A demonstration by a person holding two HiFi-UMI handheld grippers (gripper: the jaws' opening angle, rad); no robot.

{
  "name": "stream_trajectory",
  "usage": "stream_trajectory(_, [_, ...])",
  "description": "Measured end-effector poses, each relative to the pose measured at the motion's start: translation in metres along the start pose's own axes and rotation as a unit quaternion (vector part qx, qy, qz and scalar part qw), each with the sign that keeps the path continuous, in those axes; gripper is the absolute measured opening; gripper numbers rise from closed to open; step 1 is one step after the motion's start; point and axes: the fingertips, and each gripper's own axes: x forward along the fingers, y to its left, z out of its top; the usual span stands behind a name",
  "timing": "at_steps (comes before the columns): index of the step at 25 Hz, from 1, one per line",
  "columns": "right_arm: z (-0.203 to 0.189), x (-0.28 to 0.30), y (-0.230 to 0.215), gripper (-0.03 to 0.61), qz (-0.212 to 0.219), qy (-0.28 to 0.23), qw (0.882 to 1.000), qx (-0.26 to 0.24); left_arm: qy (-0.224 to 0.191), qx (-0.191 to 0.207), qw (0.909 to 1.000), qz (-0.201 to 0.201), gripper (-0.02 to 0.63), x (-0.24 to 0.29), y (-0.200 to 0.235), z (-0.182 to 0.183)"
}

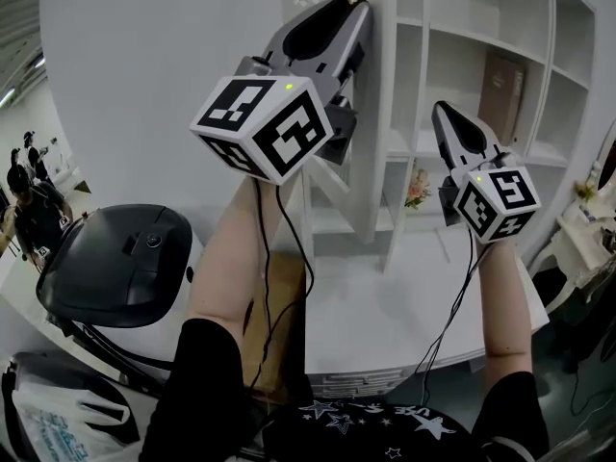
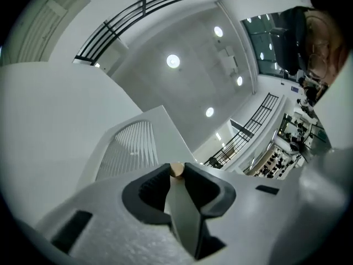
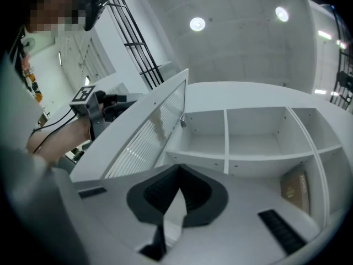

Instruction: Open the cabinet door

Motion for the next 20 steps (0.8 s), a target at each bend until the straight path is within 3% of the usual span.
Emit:
stream_trajectory(5, [0.001, -0.003, 0.045, 0.005, -0.004, 0.011, 1.0, 0.002, -0.022, -0.044, 0.9987, -0.013, 0.091, -0.037, 0.024, 0.031])
stream_trajectory(12, [0.0, -0.007, 0.083, 0.005, -0.01, 0.025, 0.999, 0.023, -0.014, -0.047, 0.9988, 0.0, 0.098, -0.069, 0.05, 0.05])
stream_trajectory(20, [0.0, -0.017, 0.091, 0.005, -0.023, 0.042, 0.999, 0.019, -0.004, -0.04, 0.9991, 0.012, 0.103, -0.078, 0.062, 0.056])
